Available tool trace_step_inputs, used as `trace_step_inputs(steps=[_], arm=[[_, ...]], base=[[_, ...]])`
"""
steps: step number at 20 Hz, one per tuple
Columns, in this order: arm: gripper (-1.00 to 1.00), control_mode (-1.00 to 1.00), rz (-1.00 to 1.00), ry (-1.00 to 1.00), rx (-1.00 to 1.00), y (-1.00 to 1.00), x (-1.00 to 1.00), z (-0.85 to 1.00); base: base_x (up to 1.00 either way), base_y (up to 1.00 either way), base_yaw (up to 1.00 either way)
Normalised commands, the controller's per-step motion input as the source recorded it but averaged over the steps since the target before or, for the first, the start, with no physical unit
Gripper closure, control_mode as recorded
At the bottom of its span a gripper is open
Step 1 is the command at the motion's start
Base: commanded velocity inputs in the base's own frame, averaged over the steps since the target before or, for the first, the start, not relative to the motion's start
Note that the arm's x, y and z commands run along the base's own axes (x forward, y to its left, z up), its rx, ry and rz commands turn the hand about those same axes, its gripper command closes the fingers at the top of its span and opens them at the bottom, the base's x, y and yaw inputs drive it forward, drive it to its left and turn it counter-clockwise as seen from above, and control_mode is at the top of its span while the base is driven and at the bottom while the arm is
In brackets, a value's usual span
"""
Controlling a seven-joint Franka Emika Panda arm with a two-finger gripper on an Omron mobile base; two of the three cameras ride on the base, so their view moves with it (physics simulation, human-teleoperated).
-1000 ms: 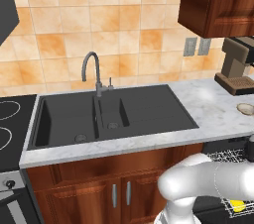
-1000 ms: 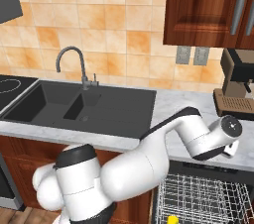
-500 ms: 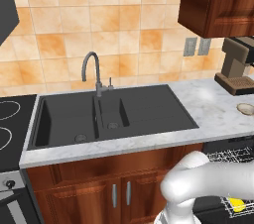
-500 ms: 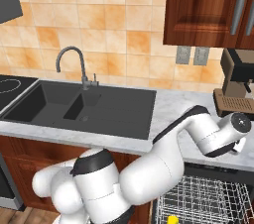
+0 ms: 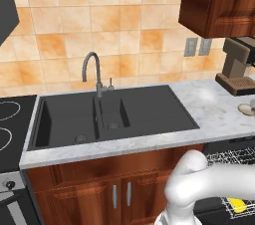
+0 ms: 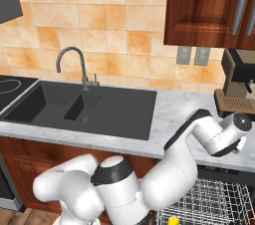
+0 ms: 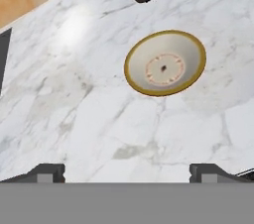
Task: Pick up the cup and bowl from the counter, place them in the dishwasher, and close the dishwasher door.
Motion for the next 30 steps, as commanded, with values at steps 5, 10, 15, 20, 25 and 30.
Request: trace_step_inputs(steps=[5, 10, 15, 20, 25, 30], arm=[[-1.0, -1.0, 0.0, 0.0, 0.0, -0.16, 0.25, -0.46], [-1.0, -1.0, -0.01, 0.0, 0.0, -0.33, 0.27, -0.2], [-1.0, -1.0, -0.03, 0.0, 0.02, -0.4, 0.34, -0.03], [-1.0, -1.0, -0.02, 0.0, 0.01, -0.33, 0.38, -0.21], [1.0, -1.0, 0.0, 0.04, 0.0, -0.15, 0.36, -0.56], [1.0, -1.0, 0.0, 0.02, 0.0, -0.15, 0.28, -0.48]], base=[[0.0, 0.0, 0.0], [0.0, 0.0, 0.0], [0.0, 0.0, 0.0], [0.0, 0.0, 0.0], [0.0, 0.0, 0.0], [0.0, 0.0, 0.0]])
